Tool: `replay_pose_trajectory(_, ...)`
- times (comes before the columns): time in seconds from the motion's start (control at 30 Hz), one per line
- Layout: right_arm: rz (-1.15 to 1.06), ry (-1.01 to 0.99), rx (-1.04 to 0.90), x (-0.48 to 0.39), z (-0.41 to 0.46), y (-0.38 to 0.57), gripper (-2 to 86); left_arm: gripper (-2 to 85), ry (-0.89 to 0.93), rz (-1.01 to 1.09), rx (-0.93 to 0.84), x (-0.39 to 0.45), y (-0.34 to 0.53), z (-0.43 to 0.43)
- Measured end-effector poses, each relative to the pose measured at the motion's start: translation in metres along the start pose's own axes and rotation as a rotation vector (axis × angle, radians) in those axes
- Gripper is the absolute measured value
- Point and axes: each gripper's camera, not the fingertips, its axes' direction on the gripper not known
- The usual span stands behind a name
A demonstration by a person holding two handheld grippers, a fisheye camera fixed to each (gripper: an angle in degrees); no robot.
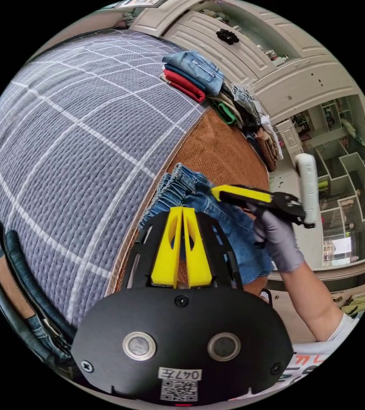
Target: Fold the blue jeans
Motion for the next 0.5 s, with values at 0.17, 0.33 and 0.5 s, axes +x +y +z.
replay_pose_trajectory(0.17, 0.01, -0.1, 0.117, -0.005, -0.052, 0.01, -0.8, -1.0, 0.021, -0.021, -0.009, -0.012, -0.001, 0.016)
replay_pose_trajectory(0.33, -0.02, -0.08, 0.297, -0.017, -0.128, 0.019, 3.2, -1.0, 0.005, 0.001, 0.025, -0.012, 0.007, 0.022)
replay_pose_trajectory(0.5, -0.059, -0.029, 0.217, -0.032, -0.132, 0.008, 12.3, -0.9, -0.044, -0.011, 0.153, -0.019, 0.024, 0.011)
